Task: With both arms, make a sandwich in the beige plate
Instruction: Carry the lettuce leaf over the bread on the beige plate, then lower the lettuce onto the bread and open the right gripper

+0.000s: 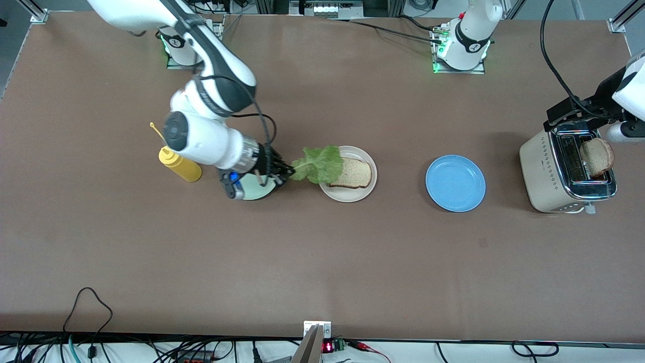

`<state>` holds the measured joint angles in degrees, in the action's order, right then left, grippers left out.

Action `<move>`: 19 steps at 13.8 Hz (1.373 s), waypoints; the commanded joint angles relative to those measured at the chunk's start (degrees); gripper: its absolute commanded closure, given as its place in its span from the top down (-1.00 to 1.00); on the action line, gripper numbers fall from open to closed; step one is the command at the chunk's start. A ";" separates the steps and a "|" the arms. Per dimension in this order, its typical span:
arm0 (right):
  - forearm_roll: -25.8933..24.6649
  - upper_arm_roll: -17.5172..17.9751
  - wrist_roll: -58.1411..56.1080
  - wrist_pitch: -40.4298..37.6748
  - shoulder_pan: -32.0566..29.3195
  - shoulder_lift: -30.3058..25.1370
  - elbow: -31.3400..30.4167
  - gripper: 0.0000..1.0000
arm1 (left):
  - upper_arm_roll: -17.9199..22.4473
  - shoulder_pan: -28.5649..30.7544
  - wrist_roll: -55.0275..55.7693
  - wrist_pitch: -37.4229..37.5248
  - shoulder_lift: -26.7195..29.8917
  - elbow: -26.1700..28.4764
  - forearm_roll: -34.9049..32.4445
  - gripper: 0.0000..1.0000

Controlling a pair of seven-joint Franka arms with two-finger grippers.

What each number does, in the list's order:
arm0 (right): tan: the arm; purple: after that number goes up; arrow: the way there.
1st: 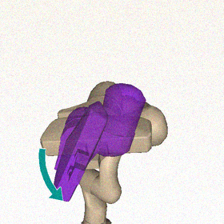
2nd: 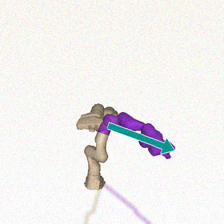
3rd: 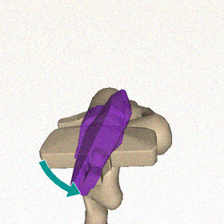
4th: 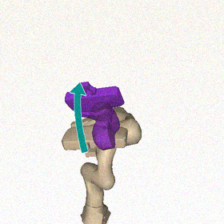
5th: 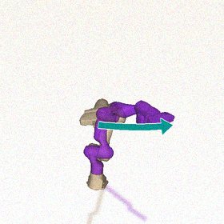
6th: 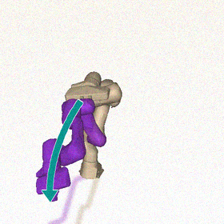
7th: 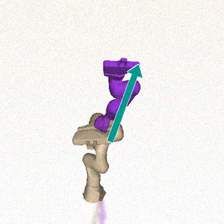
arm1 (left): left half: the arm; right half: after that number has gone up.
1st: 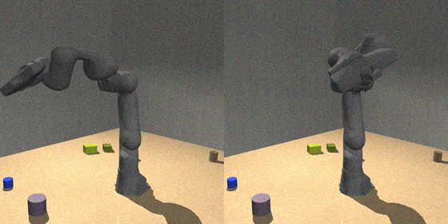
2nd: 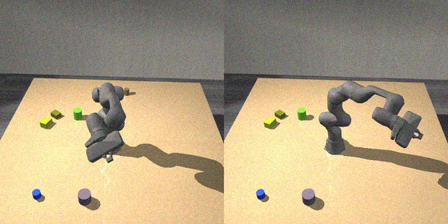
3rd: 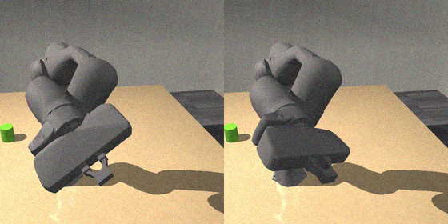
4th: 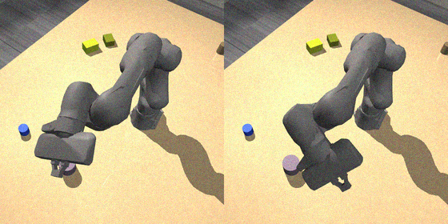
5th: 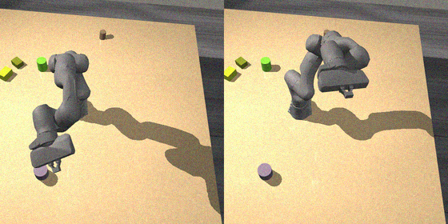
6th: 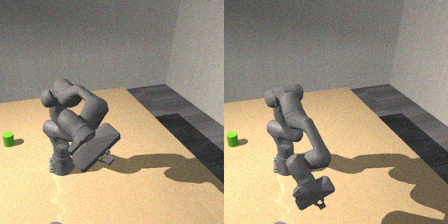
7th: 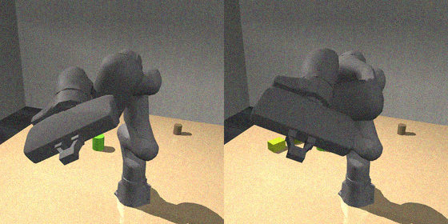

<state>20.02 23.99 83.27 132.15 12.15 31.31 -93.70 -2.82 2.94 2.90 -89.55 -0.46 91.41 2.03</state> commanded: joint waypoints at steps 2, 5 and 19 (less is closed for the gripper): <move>0.81 -0.44 10.49 9.41 7.34 7.43 1.77 -1.00 | -0.52 -0.22 -0.53 0.61 -0.68 -1.15 -2.03 1.00; 0.73 -0.53 12.00 15.50 10.95 11.04 1.77 -1.00 | -0.52 -0.04 -0.44 0.61 -0.68 -1.15 -2.38 1.00; -0.06 -2.29 11.39 23.68 14.04 16.59 1.77 -1.00 | -0.70 -0.39 -0.62 1.40 -0.68 -1.23 -2.03 1.00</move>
<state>19.98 21.92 94.29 154.91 25.00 46.95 -93.39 -3.18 2.82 2.88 -89.53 -0.73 91.36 1.27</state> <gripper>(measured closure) 0.960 0.000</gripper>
